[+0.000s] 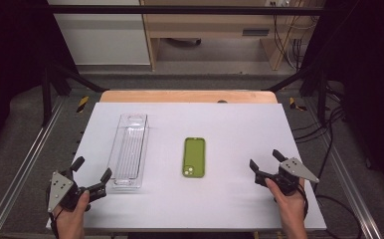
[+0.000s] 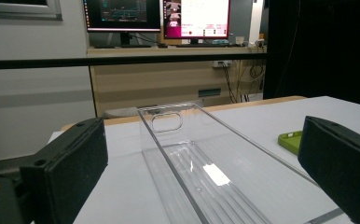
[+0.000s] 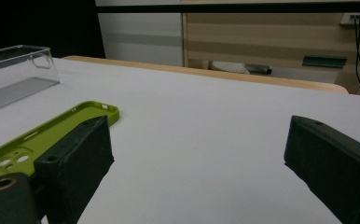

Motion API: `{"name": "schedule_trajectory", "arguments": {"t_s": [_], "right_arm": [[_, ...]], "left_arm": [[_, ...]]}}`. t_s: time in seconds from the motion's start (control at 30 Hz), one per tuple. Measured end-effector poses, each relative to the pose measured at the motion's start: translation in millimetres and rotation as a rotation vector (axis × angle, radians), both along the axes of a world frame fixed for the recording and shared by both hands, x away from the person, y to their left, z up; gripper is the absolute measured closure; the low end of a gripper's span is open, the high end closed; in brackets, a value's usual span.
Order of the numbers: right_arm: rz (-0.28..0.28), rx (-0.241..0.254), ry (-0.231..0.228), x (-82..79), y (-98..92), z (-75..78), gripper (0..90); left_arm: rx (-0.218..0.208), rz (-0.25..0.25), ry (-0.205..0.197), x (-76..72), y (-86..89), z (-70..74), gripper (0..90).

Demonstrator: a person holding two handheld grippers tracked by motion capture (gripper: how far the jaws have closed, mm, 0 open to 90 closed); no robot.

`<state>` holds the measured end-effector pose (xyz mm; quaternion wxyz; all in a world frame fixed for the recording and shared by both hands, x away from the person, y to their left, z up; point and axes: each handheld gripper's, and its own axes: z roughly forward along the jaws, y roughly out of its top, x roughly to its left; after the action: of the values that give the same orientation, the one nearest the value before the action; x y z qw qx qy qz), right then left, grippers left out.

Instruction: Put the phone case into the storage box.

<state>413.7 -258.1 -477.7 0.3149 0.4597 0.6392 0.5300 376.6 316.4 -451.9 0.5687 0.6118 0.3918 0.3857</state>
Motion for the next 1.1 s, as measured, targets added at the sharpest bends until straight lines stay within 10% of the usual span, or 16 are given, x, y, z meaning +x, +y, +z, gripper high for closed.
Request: {"name": "schedule_trajectory", "arguments": {"t_s": [0.33,1.1], "right_arm": [[0.028,-0.059,0.040,-0.8,14.7,3.8,17.1],[0.292,-0.259,0.151,24.7,86.6,5.9,87.7]], "left_arm": [[0.021,-0.009,0.009,0.6,-3.7,-1.5,0.9],[0.021,-0.008,0.010,-0.6,-4.3,-1.5,1.2]]}}
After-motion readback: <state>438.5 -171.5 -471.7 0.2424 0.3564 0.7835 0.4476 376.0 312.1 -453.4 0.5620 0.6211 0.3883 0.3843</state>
